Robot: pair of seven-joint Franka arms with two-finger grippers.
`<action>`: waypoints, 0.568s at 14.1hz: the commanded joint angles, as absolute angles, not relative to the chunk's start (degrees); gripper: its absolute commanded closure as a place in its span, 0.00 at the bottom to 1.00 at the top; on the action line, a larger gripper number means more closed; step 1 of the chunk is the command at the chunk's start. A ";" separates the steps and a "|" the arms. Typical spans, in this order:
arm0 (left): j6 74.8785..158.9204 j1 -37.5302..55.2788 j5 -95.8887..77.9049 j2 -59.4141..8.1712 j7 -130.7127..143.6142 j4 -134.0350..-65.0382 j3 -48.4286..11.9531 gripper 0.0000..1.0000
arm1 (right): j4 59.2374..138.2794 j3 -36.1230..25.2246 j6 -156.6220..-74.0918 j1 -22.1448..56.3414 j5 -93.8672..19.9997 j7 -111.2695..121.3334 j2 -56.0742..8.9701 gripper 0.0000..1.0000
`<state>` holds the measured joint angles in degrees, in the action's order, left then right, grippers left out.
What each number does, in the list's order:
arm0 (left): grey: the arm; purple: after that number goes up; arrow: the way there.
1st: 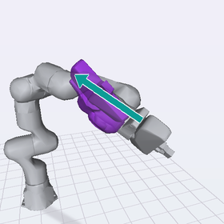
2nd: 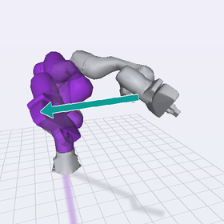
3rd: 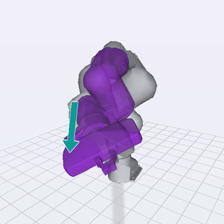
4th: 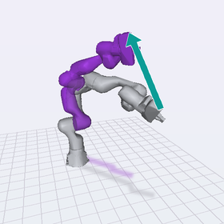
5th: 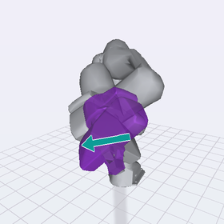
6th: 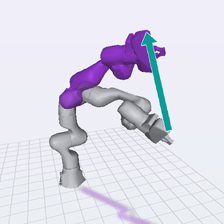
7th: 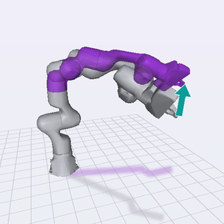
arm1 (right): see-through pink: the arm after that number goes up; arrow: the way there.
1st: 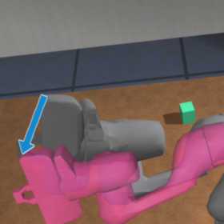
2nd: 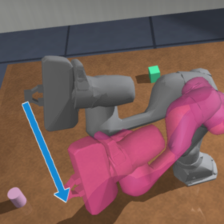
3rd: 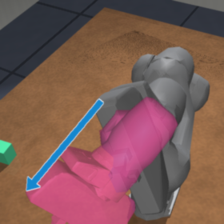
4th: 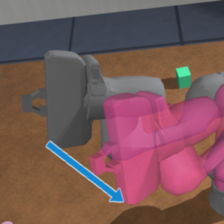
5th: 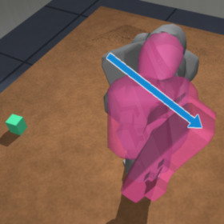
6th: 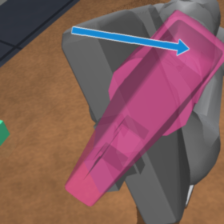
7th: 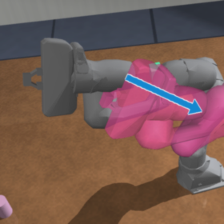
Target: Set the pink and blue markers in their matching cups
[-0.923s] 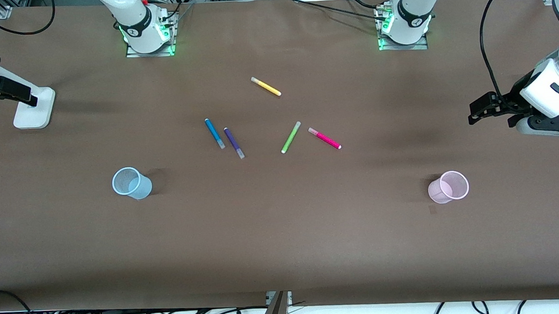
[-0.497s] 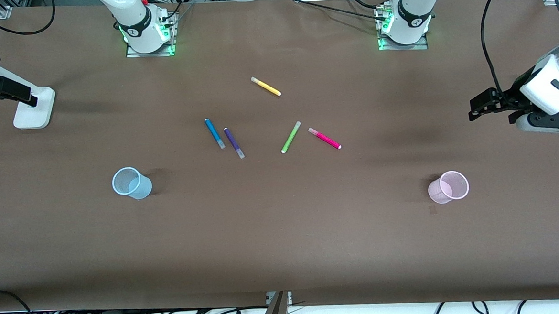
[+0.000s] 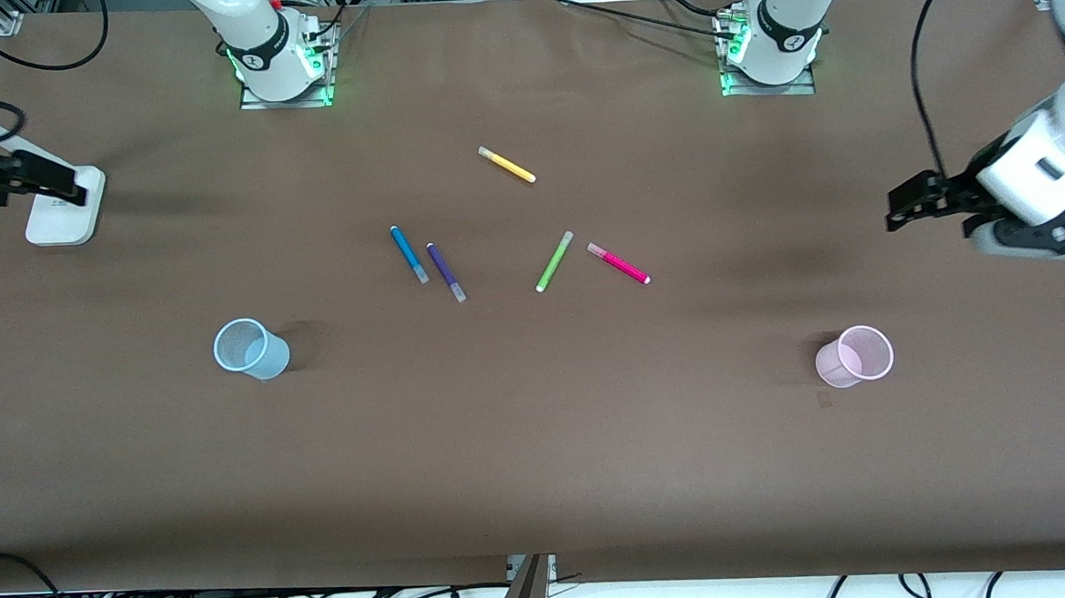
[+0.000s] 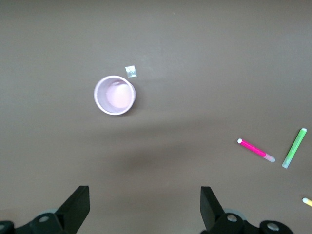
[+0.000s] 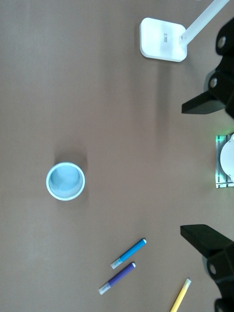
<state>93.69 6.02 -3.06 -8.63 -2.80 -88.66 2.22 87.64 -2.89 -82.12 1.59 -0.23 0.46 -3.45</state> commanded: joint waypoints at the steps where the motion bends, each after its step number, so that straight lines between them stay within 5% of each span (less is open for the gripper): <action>1: 92.90 8.44 0.17 -10.63 -0.88 -88.15 1.76 0.00 | 86.48 -2.64 -82.35 5.44 0.88 -0.18 -7.11 0.00; 8: 93.07 12.82 0.00 -16.77 25.87 -88.42 0.79 0.00 | 86.48 -2.64 -90.42 14.40 -1.40 -0.09 -17.48 0.00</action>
